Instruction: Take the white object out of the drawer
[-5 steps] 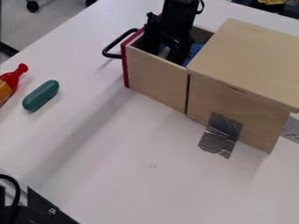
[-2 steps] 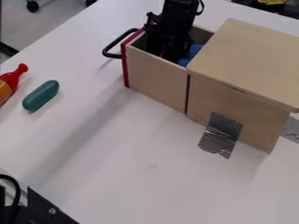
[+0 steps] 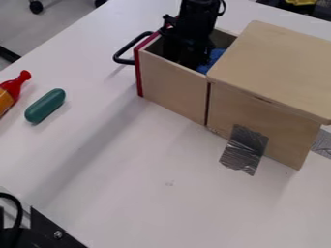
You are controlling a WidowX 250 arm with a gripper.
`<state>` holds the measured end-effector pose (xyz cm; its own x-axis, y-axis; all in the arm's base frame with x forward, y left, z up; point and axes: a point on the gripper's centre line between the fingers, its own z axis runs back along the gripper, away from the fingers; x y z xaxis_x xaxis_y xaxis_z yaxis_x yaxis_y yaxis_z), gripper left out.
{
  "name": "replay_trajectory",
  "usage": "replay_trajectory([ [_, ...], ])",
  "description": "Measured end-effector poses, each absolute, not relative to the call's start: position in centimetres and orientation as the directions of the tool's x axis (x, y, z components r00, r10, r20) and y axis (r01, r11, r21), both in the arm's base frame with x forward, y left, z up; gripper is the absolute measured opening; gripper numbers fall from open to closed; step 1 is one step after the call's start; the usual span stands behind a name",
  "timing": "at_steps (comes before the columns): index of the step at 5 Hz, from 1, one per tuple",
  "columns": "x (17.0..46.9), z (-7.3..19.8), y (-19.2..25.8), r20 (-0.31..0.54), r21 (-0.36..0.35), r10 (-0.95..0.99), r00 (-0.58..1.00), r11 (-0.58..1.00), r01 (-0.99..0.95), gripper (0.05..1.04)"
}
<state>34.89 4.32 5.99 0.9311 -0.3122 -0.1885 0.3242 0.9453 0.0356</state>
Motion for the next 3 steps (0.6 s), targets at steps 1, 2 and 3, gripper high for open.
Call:
replay_trajectory([
  [1, 34.7, 8.9, 3.8, -0.138, 0.033, -0.326, 0.935, 0.942, 0.333, 0.493],
  [2, 34.5, 10.4, 3.6, -0.11, 0.03, -0.333, 0.936, 0.941, 0.338, 0.493],
  [3, 33.7, 11.2, 3.5, -0.092, 0.028, -0.332, 0.939, 0.942, 0.335, 0.493],
])
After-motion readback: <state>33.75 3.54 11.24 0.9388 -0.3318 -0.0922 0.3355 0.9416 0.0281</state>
